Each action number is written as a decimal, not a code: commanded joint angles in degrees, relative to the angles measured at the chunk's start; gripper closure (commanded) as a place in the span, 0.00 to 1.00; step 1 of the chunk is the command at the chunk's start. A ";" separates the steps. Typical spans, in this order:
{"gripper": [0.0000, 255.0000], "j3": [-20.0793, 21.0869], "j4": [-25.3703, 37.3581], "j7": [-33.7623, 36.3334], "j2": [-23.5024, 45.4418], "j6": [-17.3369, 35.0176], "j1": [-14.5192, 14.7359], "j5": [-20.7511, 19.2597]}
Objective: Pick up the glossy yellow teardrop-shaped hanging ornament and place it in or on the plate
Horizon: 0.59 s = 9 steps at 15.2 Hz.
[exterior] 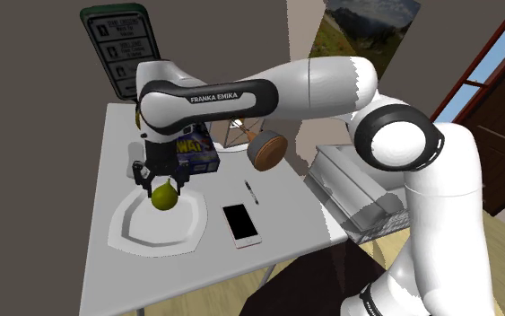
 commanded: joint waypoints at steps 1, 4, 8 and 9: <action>1.00 0.03 -0.06 0.46 0.70 0.82 0.42 -0.10; 1.00 -0.08 -1.05 0.34 1.53 2.63 0.46 -0.24; 1.00 -0.24 -2.17 0.19 2.78 4.97 0.52 -0.43; 1.00 -0.28 -2.41 0.15 3.11 5.54 0.55 -0.48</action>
